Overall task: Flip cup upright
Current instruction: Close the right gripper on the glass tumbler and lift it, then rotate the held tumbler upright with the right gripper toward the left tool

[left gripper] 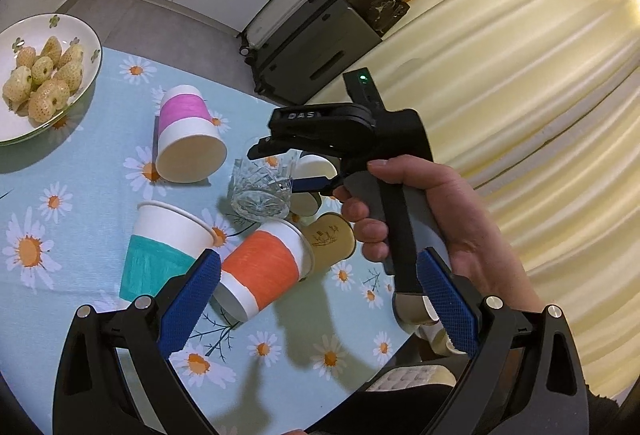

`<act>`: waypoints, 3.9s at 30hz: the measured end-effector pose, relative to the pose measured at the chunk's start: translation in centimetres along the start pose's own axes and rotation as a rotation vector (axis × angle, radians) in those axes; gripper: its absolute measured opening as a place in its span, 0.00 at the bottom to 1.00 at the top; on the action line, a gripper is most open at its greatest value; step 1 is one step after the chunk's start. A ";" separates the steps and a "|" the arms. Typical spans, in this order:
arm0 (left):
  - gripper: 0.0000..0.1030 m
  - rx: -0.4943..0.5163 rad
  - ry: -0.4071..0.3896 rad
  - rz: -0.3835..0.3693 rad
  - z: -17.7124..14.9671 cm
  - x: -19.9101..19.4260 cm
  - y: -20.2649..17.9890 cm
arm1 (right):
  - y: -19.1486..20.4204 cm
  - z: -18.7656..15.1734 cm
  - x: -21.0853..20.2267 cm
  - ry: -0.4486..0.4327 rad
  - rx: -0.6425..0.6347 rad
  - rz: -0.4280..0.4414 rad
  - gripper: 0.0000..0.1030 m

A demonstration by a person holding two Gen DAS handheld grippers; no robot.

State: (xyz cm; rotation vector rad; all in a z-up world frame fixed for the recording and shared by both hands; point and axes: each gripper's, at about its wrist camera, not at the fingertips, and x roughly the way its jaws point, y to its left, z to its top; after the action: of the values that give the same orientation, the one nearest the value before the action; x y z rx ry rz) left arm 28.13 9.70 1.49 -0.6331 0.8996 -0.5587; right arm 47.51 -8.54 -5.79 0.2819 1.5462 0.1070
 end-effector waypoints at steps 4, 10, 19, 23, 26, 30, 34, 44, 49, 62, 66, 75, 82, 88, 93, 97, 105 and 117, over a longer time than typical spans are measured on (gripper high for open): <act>0.92 -0.004 -0.008 -0.003 -0.1 -0.3 0.2 | 0.7 -0.2 0.2 -0.025 0.002 -0.052 0.67; 0.92 -0.017 -0.026 -0.015 0.0 -1.1 0.6 | 1.4 -0.5 1.1 -0.032 0.007 -0.086 0.67; 0.92 -0.006 -0.030 -0.024 -0.1 -1.5 0.4 | 1.7 -0.8 1.3 -0.048 0.027 -0.090 0.66; 0.92 -0.014 -0.036 -0.029 -0.1 -1.8 0.6 | 1.4 -0.7 1.1 -0.046 0.025 -0.079 0.66; 0.92 -0.017 -0.039 -0.030 -0.1 -2.0 0.9 | 1.2 -0.7 0.9 -0.042 0.026 -0.069 0.66; 0.92 -0.018 -0.041 -0.033 -0.1 -2.2 1.0 | 1.3 -0.7 0.4 -0.046 0.016 -0.061 0.66; 0.92 -0.019 -0.045 -0.035 -0.1 -2.2 1.1 | 1.8 -0.8 -0.3 -0.053 0.004 -0.054 0.66; 0.92 -0.010 -0.047 -0.040 -0.4 -2.3 0.7 | 2.3 -1.2 -1.5 -0.064 -0.027 -0.053 0.65; 0.92 -0.007 -0.047 -0.043 -0.3 -2.3 0.7 | 2.3 -1.4 -2.0 -0.069 -0.038 -0.054 0.65; 0.92 0.004 -0.057 -0.030 -1.0 -2.8 -0.3 | 2.5 -3.1 -7.6 -0.098 -0.094 -0.034 0.65; 0.92 0.035 -0.046 0.014 -2.2 -2.9 -1.2 | 2.3 -4.8 -10.1 -0.106 -0.133 -0.039 0.65; 0.92 0.063 -0.025 0.036 -6.2 -3.7 -1.9 | 1.1 -9.7 -12.8 -0.087 -0.199 -0.032 0.65; 0.92 0.116 0.016 0.074 -9.2 -3.1 -2.4 | 0.2 -13.7 -12.8 -0.049 -0.253 -0.028 0.65; 0.92 0.175 0.043 0.145 -11.5 -2.1 -3.0 | -0.6 -16.6 -11.3 0.007 -0.288 -0.024 0.65; 0.92 0.196 0.056 0.212 -13.0 -1.7 -3.0 | -1.2 -18.9 -9.2 0.085 -0.307 -0.006 0.65; 0.92 0.239 0.083 0.242 -14.1 -1.7 -3.5 | -1.4 -20.4 -7.8 0.125 -0.331 -0.012 0.65; 0.92 0.283 0.139 0.263 -15.7 -0.6 -4.2 | -2.3 -22.5 -4.6 0.235 -0.352 -0.020 0.65; 0.92 0.288 0.235 0.289 -16.4 4.0 -3.8 | -2.7 -21.7 -2.2 0.333 -0.357 0.025 0.65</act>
State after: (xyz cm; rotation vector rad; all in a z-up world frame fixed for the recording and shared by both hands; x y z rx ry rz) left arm 15.62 0.07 -5.65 -0.1727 1.0847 -0.4952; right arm 25.60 -9.21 -4.33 -0.0023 1.8167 0.4636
